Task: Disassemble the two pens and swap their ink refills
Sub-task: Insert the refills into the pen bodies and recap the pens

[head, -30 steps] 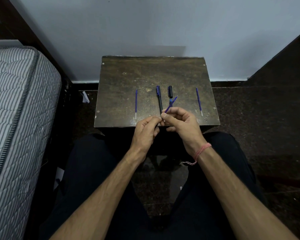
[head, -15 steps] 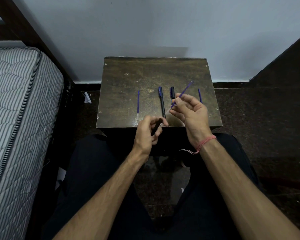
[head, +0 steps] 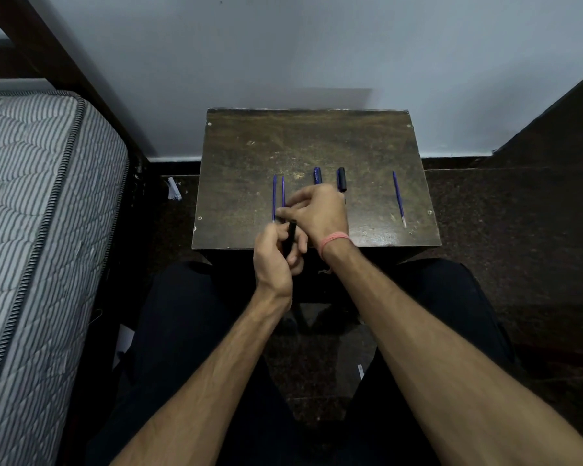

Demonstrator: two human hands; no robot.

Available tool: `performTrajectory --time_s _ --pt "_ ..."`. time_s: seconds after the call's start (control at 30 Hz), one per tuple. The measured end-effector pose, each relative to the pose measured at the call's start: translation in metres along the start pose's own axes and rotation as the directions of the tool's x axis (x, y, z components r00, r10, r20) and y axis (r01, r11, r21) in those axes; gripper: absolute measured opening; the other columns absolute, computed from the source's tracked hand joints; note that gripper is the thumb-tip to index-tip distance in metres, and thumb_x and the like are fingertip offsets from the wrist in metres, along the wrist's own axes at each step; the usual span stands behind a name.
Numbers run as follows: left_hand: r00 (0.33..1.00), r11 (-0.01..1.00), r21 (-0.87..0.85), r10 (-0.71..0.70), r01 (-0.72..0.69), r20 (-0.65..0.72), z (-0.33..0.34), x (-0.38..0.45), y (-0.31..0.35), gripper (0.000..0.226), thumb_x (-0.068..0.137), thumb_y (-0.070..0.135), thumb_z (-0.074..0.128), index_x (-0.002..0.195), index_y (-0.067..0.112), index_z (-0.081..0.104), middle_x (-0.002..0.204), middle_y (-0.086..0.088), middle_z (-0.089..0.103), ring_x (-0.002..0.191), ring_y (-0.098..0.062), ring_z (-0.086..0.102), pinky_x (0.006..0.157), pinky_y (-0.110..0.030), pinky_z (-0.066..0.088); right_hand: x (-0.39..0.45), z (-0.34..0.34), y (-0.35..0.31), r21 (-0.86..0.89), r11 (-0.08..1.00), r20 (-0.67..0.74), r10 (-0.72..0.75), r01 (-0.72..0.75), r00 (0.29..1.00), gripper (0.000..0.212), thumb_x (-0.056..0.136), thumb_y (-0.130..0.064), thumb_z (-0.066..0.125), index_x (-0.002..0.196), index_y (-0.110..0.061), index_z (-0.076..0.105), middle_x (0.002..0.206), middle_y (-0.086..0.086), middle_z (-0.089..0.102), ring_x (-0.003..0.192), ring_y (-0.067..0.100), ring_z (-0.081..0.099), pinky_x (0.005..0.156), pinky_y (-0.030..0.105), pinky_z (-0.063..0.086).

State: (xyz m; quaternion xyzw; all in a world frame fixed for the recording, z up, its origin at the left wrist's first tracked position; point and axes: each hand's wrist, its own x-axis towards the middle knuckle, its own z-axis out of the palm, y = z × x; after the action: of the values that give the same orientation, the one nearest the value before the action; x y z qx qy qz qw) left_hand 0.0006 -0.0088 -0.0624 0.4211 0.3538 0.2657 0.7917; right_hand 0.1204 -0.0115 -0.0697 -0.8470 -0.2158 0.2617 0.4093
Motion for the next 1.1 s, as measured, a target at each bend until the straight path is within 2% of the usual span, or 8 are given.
performTrajectory --time_s 0.13,0.3,0.5,0.7,0.8,0.87,0.97,1.1 --pt "0.999 1.000 0.011 -0.004 0.004 -0.032 0.000 0.001 0.002 0.041 0.088 0.034 0.039 0.059 0.010 0.055 0.048 0.003 0.035 0.042 -0.006 0.024 0.043 -0.024 0.016 0.001 0.005 -0.003 -0.065 0.998 -0.055 0.003 -0.007 0.998 0.020 0.078 -0.027 0.100 0.089 -0.021 0.086 0.078 -0.006 0.082 0.083 0.005 0.079 0.086 0.023 0.062" --pt "0.999 0.999 0.032 0.007 -0.006 -0.048 -0.002 0.002 0.001 0.043 0.090 0.036 0.038 0.056 0.015 0.056 0.049 0.004 0.037 0.044 -0.007 0.026 0.042 -0.021 0.023 0.002 0.006 -0.006 -0.108 0.994 -0.065 -0.002 -0.005 0.998 0.019 0.077 -0.027 0.101 0.087 -0.020 0.086 0.078 -0.005 0.082 0.082 0.006 0.079 0.083 0.022 0.061" --pt "0.998 0.998 0.040 -0.058 0.057 0.004 -0.002 0.005 0.000 0.036 0.087 0.034 0.042 0.060 0.015 0.055 0.052 0.003 0.038 0.045 -0.008 0.026 0.042 -0.022 0.019 -0.003 -0.001 -0.003 -0.061 0.998 -0.049 0.005 -0.008 0.999 0.018 0.078 -0.025 0.100 0.084 -0.021 0.084 0.067 -0.008 0.078 0.070 -0.002 0.076 0.073 0.016 0.056" --pt "0.991 0.990 0.133 -0.064 0.048 0.116 0.005 0.003 -0.004 0.029 0.091 0.029 0.044 0.085 0.013 0.067 0.062 0.006 0.051 0.057 -0.007 0.043 0.050 -0.024 0.030 -0.017 -0.042 0.020 -0.086 0.991 -0.184 -0.114 0.100 0.976 0.010 0.085 -0.031 0.092 0.088 -0.026 0.084 0.073 -0.013 0.078 0.069 -0.004 0.074 0.072 0.019 0.060" --pt "0.989 0.980 0.199 -0.061 0.034 0.133 0.008 0.003 -0.008 0.029 0.104 0.019 0.047 0.097 0.014 0.075 0.070 0.008 0.062 0.064 -0.005 0.055 0.058 -0.024 0.041 -0.023 -0.079 0.039 -0.230 0.963 -0.284 -0.204 0.140 0.937 0.005 0.091 -0.029 0.086 0.094 -0.025 0.086 0.083 -0.011 0.080 0.073 0.004 0.075 0.077 0.030 0.064" --pt "0.989 0.971 0.237 -0.069 0.035 0.134 0.007 0.004 -0.010 0.034 0.112 0.009 0.045 0.102 0.014 0.077 0.075 0.008 0.067 0.067 -0.003 0.060 0.061 -0.022 0.047 -0.025 -0.104 0.052 -0.397 0.909 -0.316 -0.264 0.126 0.911 0.010 0.096 -0.030 0.081 0.104 -0.026 0.086 0.100 -0.007 0.081 0.087 0.015 0.074 0.084 0.033 0.060" --pt "0.989 0.970 0.241 -0.074 0.040 0.130 0.007 0.004 -0.011 0.035 0.115 0.007 0.045 0.106 0.015 0.078 0.080 0.006 0.069 0.070 -0.003 0.063 0.063 -0.021 0.050 -0.021 -0.125 0.064 -0.550 0.833 -0.320 -0.275 0.058 0.907 0.023 0.101 -0.027 0.074 0.122 -0.022 0.083 0.123 0.003 0.076 0.111 0.032 0.066 0.094 0.038 0.051" --pt "0.990 0.977 0.204 -0.084 0.060 0.113 0.006 0.005 -0.012 0.031 0.115 0.007 0.048 0.109 0.013 0.078 0.078 0.007 0.070 0.069 -0.003 0.063 0.059 -0.018 0.050 -0.019 -0.127 0.065 -0.610 0.791 -0.248 -0.239 0.040 0.939 0.025 0.102 -0.023 0.073 0.124 -0.018 0.082 0.128 0.006 0.075 0.114 0.038 0.067 0.092 0.045 0.056"
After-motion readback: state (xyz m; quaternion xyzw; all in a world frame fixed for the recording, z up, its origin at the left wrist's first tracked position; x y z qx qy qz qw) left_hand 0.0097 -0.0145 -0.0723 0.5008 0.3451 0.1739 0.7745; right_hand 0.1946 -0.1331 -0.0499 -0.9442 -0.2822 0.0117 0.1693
